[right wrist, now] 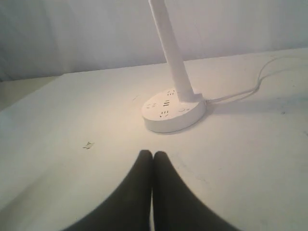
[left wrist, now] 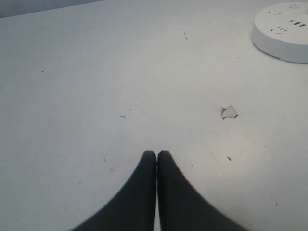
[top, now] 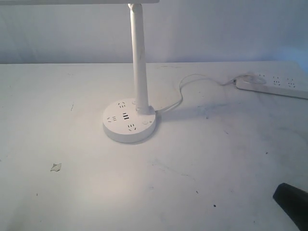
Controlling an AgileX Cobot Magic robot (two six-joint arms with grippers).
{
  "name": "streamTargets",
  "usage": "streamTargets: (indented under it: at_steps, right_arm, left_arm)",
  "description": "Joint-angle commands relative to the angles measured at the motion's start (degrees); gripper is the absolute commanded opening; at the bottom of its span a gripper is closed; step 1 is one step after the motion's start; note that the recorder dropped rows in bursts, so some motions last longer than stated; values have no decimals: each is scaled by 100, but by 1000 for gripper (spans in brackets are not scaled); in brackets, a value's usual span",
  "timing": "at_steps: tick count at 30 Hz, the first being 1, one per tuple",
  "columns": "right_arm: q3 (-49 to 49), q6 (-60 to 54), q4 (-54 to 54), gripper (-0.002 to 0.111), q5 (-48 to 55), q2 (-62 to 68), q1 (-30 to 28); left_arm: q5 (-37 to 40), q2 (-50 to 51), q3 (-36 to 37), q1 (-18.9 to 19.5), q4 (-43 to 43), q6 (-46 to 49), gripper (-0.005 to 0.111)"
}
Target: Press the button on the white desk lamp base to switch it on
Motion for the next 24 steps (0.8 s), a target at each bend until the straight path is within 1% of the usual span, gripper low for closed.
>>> streamTargets:
  at_steps: [1, 20, 24]
  right_arm:
    - [12, 387, 18, 0, 41, -34, -1]
    - [12, 384, 18, 0, 74, -34, -1]
    - [12, -66, -318, 0, 102, -34, -14]
  left_arm:
    - [-2, -18, 11, 1, -10, -2, 0]
    - [-2, -18, 11, 1, -10, -2, 0]
    - [-2, -18, 11, 1, -10, -2, 0]
